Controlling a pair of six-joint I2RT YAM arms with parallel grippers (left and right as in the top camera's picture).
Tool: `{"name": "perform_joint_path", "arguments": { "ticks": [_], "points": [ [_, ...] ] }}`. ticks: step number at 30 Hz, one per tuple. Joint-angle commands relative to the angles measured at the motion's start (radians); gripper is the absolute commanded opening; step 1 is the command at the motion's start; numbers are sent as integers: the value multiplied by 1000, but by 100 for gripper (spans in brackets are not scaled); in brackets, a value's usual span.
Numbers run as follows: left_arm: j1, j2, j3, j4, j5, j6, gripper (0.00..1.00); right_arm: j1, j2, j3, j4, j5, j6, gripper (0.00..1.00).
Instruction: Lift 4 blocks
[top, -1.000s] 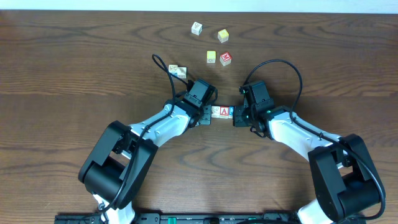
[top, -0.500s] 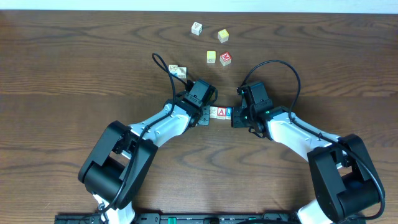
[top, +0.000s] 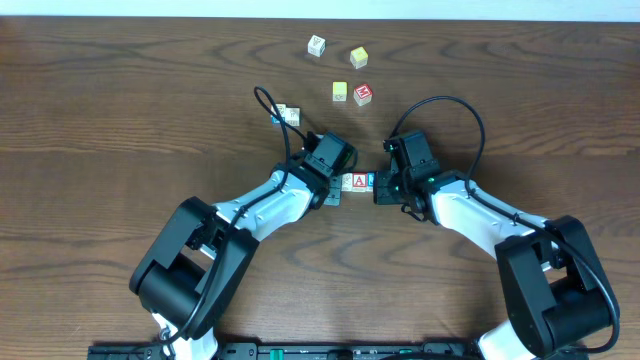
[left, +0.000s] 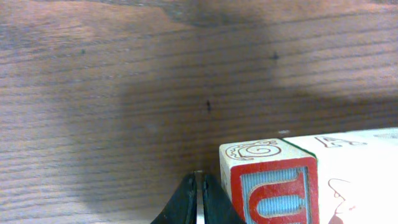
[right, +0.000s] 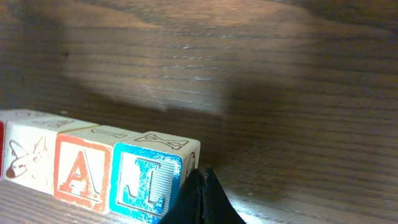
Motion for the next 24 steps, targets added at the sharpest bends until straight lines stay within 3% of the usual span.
{"name": "perform_joint_path", "arguments": {
  "ticks": [1,24],
  "points": [
    [-30,-3,17,3,55,17,7,-10,8,13,3,-71,-13,1],
    [-30,-3,17,5,55,17,7,-63,8,13,-23,-67,-43,1]
  ]
}}
